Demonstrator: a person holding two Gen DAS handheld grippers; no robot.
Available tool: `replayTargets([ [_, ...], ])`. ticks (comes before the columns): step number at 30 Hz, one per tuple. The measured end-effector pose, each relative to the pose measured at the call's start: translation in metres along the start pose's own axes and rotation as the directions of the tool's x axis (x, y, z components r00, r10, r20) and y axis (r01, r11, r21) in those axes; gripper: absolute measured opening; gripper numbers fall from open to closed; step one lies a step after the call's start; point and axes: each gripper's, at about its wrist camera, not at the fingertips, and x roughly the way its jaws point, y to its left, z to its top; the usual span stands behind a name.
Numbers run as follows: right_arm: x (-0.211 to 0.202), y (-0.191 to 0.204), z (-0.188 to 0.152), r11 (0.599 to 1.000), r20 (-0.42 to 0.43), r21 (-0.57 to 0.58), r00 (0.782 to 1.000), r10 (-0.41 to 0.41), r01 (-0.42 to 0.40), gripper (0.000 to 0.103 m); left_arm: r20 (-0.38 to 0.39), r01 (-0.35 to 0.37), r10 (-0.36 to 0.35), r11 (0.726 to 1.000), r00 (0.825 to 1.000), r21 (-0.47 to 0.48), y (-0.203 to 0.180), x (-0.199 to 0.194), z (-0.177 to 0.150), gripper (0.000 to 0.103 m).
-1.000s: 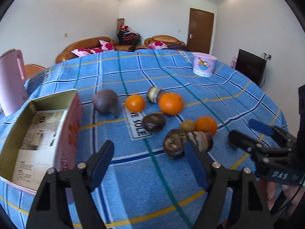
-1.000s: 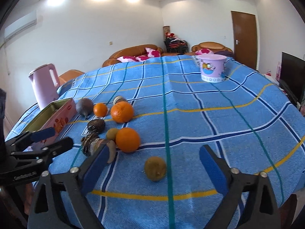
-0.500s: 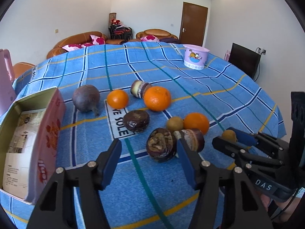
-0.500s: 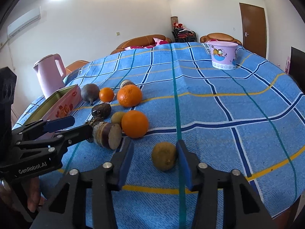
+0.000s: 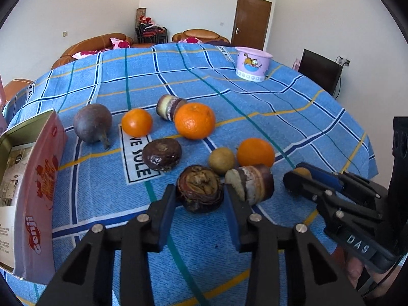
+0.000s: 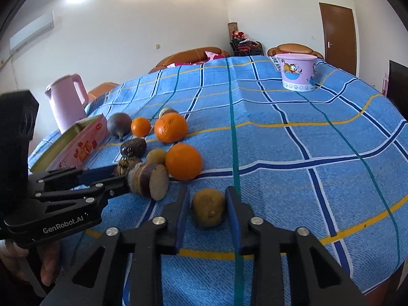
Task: Organize fruits
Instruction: 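Close left tool on the mangosteen while right tool closes on the kiwi, then carry the mangosteen in left tool and kiwi in right tool over the tin box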
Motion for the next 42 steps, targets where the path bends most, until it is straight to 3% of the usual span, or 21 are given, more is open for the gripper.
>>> replayTargets([
  [10, -0.02, 0.011, 0.01, 1.0, 0.063, -0.023, 0.998, 0.018, -0.016, 0.028, 0.103, -0.027, 0.027, 1.0, 0.994, 0.002, 0.007, -0.031, 0.002, 0.038],
  [30, -0.041, 0.052, 0.04, 0.992, 0.13, -0.106, 0.988, 0.088, -0.074, 0.028, 0.207, -0.101, 0.113, 0.993, 0.972, -0.069, 0.04, -0.074, 0.004, 0.038],
  [42, -0.042, 0.081, 0.074, 0.978, 0.141, -0.164, 0.978, 0.154, -0.13, 0.028, 0.246, -0.14, 0.172, 0.98, 0.954, -0.14, 0.073, -0.097, 0.007, 0.038],
])
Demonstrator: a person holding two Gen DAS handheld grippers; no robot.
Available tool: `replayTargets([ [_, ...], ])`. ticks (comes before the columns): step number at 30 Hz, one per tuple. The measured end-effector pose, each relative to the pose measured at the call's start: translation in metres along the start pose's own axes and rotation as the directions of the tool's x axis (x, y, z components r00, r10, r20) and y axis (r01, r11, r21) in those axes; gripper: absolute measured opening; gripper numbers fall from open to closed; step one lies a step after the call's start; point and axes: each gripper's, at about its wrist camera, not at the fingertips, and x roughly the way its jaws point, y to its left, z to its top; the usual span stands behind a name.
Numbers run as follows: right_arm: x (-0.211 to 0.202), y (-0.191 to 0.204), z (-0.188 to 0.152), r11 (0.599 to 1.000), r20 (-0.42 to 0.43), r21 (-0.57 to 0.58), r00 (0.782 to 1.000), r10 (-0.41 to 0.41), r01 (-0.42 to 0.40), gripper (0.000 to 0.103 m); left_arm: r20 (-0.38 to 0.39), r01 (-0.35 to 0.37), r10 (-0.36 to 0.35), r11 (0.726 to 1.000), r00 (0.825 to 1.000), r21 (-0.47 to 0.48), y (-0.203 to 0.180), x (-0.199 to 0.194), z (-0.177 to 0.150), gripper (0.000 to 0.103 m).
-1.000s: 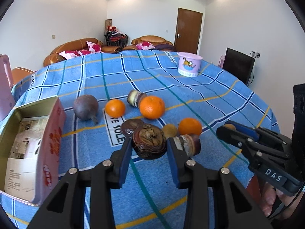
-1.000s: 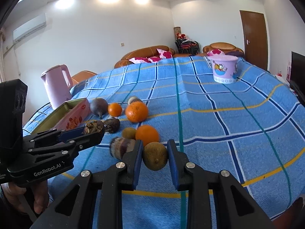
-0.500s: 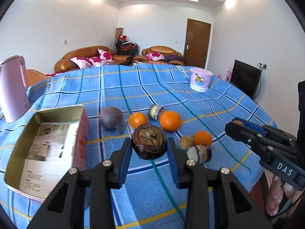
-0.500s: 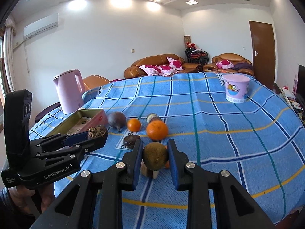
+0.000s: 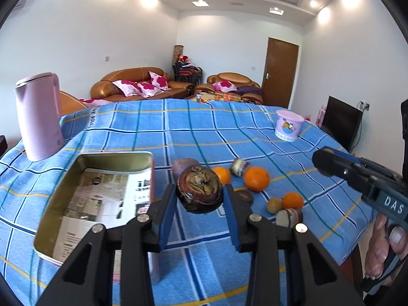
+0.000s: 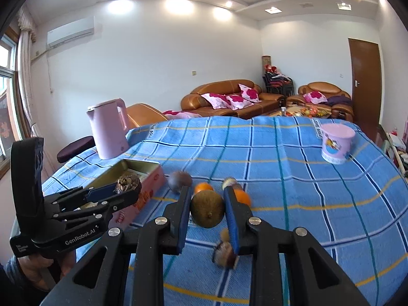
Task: Organize fruits
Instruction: 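Carry the mangosteen in left tool and kiwi in right tool over the tin box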
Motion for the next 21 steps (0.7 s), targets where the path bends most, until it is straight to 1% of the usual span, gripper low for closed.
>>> replayTargets([
  [6, 0.014, 0.014, 0.018, 0.999, 0.0, -0.024, 0.999, 0.036, -0.036, 0.028, 0.011, -0.038, 0.038, 0.999, 0.999, -0.034, 0.02, -0.004, 0.005, 0.038],
  [16, 0.038, 0.034, 0.03, 0.995, -0.021, -0.053, 0.997, 0.081, -0.082, 0.028, 0.022, -0.092, 0.094, 0.993, 0.995, -0.073, 0.051, -0.007, 0.01, 0.038],
  [21, 0.05, 0.043, 0.035, 0.992, -0.036, -0.065, 0.994, 0.103, -0.105, 0.028, 0.012, -0.121, 0.123, 0.988, 0.992, -0.093, 0.069, -0.005, 0.01, 0.038],
])
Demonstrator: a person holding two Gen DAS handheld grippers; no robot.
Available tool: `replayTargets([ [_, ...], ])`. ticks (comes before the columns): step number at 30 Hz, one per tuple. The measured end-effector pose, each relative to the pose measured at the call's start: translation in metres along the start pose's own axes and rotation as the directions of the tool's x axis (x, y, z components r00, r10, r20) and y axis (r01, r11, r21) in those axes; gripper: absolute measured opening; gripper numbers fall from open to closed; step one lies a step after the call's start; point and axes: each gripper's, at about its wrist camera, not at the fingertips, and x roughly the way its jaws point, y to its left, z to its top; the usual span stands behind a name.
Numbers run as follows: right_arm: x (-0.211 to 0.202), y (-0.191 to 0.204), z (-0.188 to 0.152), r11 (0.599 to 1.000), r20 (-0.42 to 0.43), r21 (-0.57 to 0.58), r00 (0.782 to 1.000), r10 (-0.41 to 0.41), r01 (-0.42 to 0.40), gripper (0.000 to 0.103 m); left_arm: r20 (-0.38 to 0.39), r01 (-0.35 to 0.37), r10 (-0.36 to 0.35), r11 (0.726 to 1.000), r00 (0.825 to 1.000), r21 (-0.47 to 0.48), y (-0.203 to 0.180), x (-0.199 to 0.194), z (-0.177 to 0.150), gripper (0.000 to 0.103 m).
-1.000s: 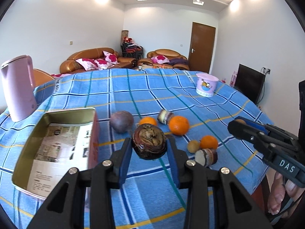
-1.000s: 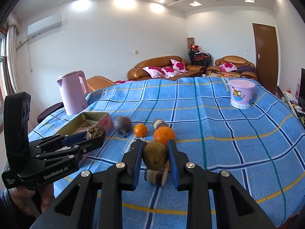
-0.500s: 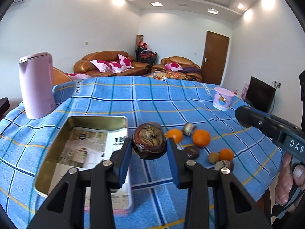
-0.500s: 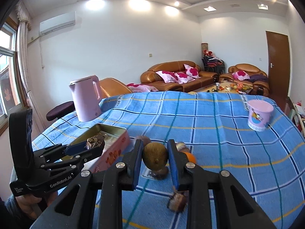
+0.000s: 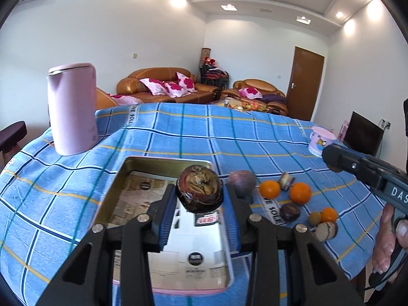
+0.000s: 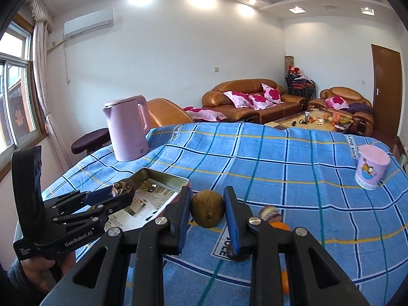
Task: Organize fruits
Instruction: 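Carry the mangosteen in left tool and kiwi in right tool over the tin box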
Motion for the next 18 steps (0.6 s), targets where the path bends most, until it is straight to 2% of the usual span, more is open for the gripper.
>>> replayTargets([
  [10, 0.025, 0.023, 0.002, 0.997, -0.031, -0.034, 0.997, 0.064, -0.065, 0.028, -0.028, -0.065, 0.064, 0.997, 0.998, -0.047, 0.033, 0.008, -0.002, 0.038],
  [18, 0.047, 0.045, -0.007, 0.991, -0.074, -0.053, 0.99, 0.117, -0.121, 0.028, -0.066, -0.083, 0.08, 0.995, 0.995, -0.051, 0.043, 0.016, -0.011, 0.038],
])
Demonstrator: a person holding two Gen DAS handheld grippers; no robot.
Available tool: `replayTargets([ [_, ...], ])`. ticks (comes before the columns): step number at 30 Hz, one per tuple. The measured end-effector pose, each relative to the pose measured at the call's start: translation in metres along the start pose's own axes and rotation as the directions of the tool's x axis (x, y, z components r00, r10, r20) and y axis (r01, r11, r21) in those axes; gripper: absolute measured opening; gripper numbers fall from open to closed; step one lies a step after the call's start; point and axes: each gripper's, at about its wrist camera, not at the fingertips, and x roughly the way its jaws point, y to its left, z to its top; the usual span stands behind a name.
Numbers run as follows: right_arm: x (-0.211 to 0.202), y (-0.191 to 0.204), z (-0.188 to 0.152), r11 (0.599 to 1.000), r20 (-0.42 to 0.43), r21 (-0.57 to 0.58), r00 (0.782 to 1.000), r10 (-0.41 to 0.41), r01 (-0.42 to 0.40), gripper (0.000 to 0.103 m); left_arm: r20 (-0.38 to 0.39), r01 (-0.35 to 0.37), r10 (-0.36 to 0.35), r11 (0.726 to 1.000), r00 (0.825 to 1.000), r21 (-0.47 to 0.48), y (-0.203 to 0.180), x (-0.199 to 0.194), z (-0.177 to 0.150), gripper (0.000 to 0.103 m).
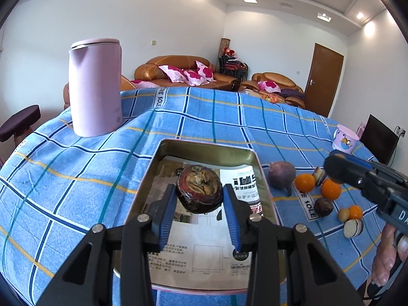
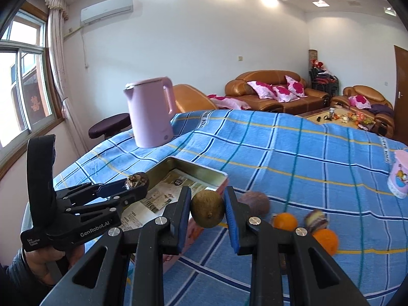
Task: Organize fruits
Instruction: 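Carry the mangosteen in left tool and kiwi in right tool over the tin box, then open left tool to drop the mangosteen while right tool releases the kiwi into the tin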
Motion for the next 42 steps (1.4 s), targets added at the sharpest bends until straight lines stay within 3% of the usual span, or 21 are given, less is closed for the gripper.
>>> replayTargets([
  [15, 0.044, 0.034, -0.011, 0.995, -0.078, -0.058, 0.994, 0.071, -0.076, 0.028, -0.04, -0.033, 0.032, 0.999, 0.999, -0.019, 0.019, 0.009, -0.006, 0.038],
  [30, 0.076, 0.045, -0.028, 0.993, -0.161, -0.072, 0.984, 0.077, -0.089, 0.028, -0.074, -0.036, 0.035, 0.999, 0.997, -0.011, 0.024, 0.02, -0.009, 0.038],
  [42, 0.081, 0.047, -0.029, 0.994, -0.165, -0.088, 0.985, 0.054, -0.07, 0.028, -0.093, -0.045, 0.044, 0.999, 0.995, -0.006, 0.024, 0.03, -0.007, 0.038],
])
